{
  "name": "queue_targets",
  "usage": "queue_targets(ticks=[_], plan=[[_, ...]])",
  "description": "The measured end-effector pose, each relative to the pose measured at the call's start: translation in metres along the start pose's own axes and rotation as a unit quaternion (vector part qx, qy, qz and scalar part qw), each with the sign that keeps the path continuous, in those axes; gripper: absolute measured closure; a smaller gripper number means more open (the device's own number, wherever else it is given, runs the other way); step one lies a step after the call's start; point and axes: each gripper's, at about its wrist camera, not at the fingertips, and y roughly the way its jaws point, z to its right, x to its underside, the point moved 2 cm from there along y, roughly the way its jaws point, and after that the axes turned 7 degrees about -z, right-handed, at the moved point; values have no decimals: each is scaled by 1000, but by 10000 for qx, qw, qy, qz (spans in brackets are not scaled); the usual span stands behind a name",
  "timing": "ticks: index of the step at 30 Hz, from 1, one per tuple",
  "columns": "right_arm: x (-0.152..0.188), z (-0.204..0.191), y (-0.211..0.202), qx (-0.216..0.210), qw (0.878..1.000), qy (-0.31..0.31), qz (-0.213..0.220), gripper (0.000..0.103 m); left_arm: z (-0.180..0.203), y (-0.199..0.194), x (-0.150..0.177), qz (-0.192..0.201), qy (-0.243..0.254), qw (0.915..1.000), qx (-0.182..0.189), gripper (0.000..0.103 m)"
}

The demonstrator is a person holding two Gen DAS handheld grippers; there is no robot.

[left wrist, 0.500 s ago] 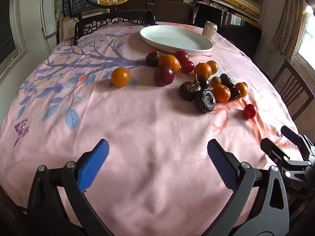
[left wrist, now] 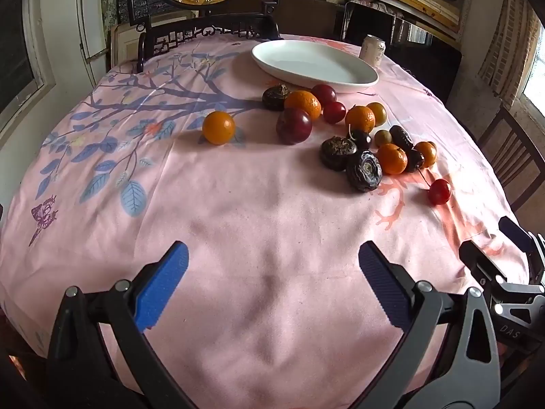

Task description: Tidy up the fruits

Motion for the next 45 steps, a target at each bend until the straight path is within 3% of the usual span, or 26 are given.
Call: queue_targets(ticks=[24, 28, 45], plan=[[2, 9, -1, -708, 9957, 590, 20, 1, 2, -6, 2, 160, 12, 9997, -182, 2], [3, 13, 1, -650, 9948, 783, -6, 1, 2, -5, 2, 165, 33, 9996, -213, 2], [5, 7, 6, -684, 9960, 555, -147, 1, 3, -6, 2, 190, 59, 9996, -184, 2]])
